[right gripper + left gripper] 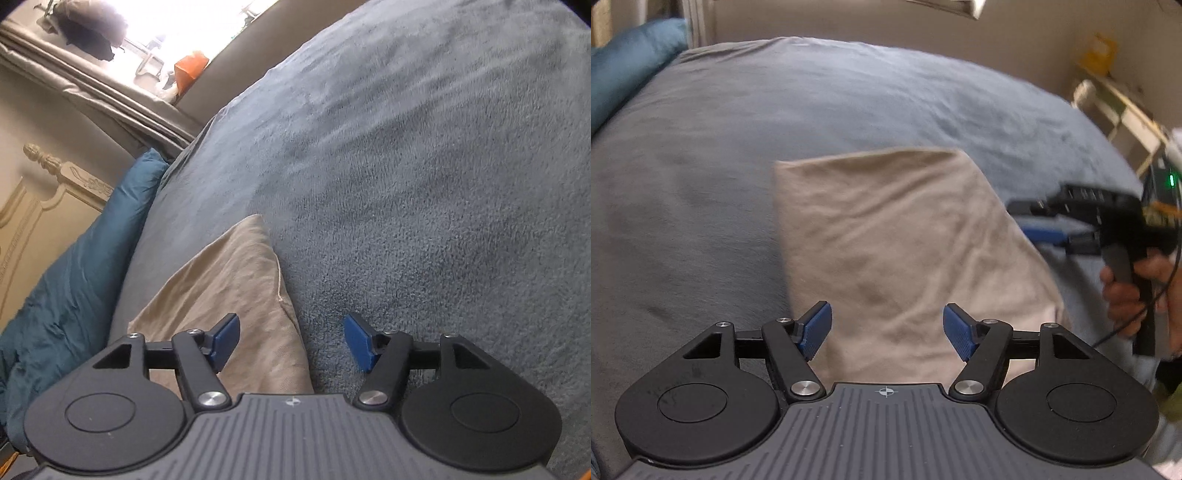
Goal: Fold clothes
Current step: 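Slide both open tools under the folded beige trousers from opposite sides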
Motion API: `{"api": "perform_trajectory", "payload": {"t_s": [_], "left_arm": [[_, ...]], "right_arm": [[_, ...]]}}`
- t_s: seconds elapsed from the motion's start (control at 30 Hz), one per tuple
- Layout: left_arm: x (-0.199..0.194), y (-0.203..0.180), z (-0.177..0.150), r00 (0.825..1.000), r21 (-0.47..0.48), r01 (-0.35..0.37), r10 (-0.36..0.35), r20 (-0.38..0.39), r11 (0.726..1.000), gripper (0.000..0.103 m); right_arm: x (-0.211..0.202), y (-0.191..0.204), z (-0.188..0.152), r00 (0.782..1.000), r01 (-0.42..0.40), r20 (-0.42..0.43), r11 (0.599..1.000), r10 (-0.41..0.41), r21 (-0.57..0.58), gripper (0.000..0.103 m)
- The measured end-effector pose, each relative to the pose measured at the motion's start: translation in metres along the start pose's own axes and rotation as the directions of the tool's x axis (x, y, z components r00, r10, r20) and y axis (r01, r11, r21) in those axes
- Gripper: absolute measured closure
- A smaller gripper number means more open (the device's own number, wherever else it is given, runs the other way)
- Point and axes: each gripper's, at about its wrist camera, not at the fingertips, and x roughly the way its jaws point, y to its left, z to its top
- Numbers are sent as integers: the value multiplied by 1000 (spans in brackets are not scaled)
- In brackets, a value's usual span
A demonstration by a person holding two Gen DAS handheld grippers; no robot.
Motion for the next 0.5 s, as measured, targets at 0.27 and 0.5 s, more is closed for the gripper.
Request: {"api": "perform_trajectory", "payload": {"t_s": [0.27, 0.5], "left_arm": [[14, 48, 1, 997, -223, 68, -73, -12, 973, 36], [35, 74, -9, 976, -381, 187, -215, -33, 906, 36]], "right_arm": [[5, -18, 9, 997, -79, 18, 988, 77, 134, 33], [12, -18, 4, 991, -109, -63, 988, 117, 110, 29]]}}
